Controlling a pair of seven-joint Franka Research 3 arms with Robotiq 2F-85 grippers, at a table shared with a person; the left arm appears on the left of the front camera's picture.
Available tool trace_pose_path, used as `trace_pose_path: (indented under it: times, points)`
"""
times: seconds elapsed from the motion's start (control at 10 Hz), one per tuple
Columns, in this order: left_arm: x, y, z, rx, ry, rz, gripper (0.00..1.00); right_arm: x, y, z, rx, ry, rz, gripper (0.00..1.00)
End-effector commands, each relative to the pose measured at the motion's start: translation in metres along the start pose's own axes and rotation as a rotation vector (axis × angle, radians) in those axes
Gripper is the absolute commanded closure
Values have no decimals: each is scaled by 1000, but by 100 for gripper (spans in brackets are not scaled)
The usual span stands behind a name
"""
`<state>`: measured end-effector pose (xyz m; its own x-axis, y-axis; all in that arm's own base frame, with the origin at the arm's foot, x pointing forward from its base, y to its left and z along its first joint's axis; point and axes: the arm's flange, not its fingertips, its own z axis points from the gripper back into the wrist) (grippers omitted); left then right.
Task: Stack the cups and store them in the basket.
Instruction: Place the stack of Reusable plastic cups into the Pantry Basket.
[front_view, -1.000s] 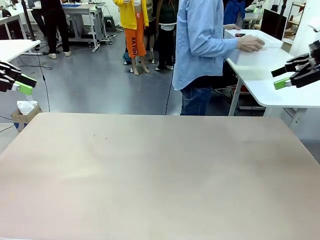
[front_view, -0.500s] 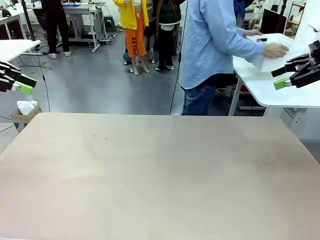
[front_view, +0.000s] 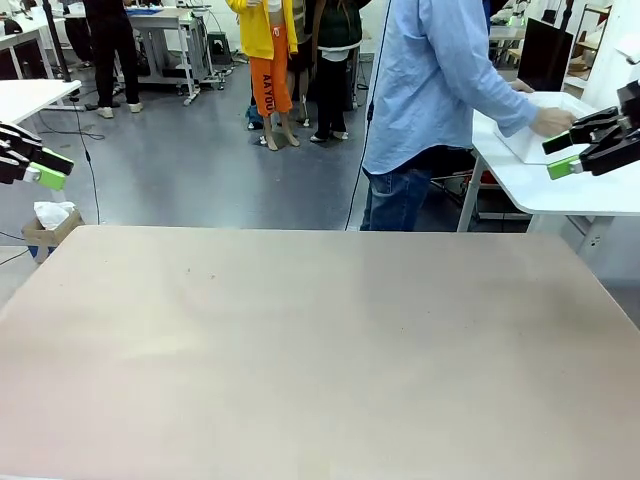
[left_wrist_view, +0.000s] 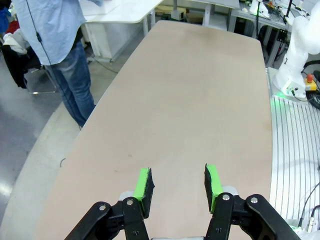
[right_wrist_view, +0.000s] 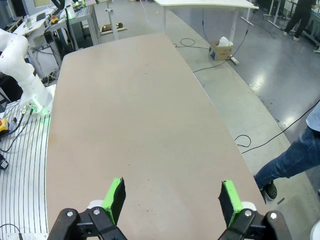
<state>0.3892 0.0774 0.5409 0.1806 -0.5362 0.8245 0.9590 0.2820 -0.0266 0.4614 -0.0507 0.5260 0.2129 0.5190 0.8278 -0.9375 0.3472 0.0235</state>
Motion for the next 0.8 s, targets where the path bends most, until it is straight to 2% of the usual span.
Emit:
trace_pose_path:
  times: [0.0, 0.7]
  points:
    - [3, -1, 0, -2, -17, 0, 44, 2, 0, 1, 6, -4, -7, 0]
    - [3, -1, 0, -2, -17, 0, 44, 2, 0, 1, 6, -4, -7, 0]
